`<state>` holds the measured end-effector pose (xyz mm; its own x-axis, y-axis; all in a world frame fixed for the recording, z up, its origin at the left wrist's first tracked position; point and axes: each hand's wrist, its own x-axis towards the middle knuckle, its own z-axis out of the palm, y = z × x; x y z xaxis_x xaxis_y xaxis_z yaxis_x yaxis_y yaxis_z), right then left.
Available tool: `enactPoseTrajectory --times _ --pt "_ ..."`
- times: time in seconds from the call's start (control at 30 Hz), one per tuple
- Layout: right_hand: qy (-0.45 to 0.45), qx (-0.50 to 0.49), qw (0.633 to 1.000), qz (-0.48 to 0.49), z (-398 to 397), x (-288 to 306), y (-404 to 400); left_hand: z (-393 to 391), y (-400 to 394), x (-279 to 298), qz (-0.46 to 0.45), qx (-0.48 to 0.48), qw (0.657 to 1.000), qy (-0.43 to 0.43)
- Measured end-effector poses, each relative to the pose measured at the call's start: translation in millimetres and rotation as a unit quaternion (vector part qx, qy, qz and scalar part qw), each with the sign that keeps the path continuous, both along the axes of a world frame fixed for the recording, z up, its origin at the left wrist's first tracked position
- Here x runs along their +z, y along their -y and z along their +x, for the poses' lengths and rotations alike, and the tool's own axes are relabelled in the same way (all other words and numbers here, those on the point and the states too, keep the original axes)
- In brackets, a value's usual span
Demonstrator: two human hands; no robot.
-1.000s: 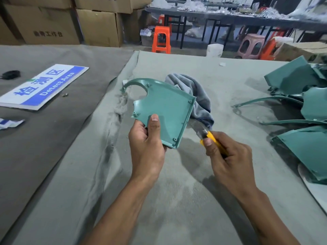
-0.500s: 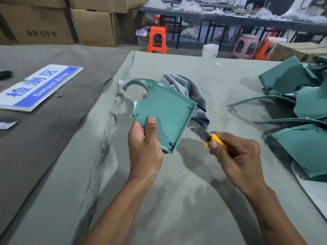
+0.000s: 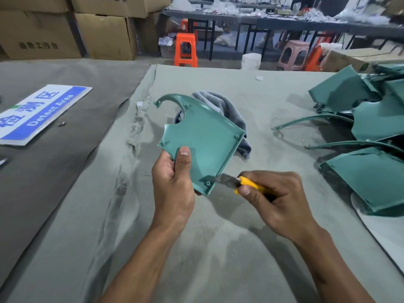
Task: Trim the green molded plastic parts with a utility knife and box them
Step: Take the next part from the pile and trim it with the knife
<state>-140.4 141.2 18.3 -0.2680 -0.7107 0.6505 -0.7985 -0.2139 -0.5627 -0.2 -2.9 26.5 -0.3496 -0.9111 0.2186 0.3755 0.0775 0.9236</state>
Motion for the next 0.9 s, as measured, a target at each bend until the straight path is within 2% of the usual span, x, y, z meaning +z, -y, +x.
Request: enactPoseTrajectory --times 0.07,0.23,0.27,0.4,0.47,0.57,0.6,0.73,0.77,0.83,0.9 --pt "-0.008 -0.009 1.000 0.016 -2 -1 1 0 0 1 0.005 -0.016 1.000 -0.019" --pt "-0.012 -0.232 0.972 -0.020 -17 -1 -2 4 3 0 0.014 -0.042 0.999 -0.022" --pt "-0.023 -0.226 0.973 -0.027 -18 0 -4 4 3 0 0.015 -0.046 0.999 -0.023" --pt "-0.020 -0.071 0.997 -0.019 -13 0 -5 1 1 -1 0.017 -0.052 0.998 -0.026" --pt "-0.009 -0.115 0.993 -0.017 -16 -2 -1 1 1 0 0.010 -0.055 0.998 -0.017" --pt "0.004 -0.261 0.964 -0.043 -26 -6 -4 2 0 0 0.000 -0.069 0.998 -0.013" --pt "0.004 -0.268 0.962 -0.057 -29 -6 -7 2 -1 -1 -0.004 -0.073 0.997 -0.011" --pt "-0.007 -0.114 0.991 -0.070 -25 -2 -12 1 -4 -5 -0.026 -0.085 0.996 -0.001" --pt "-0.012 -0.107 0.992 -0.060 -25 -2 -11 1 -4 -4 -0.025 -0.083 0.996 -0.002" --pt "0.005 -0.176 0.984 -0.039 -30 -5 -7 1 -2 -3 -0.029 -0.071 0.997 0.001" --pt "0.049 -0.284 0.957 -0.002 -40 -10 -8 2 0 -4 -0.038 -0.047 0.998 0.015"
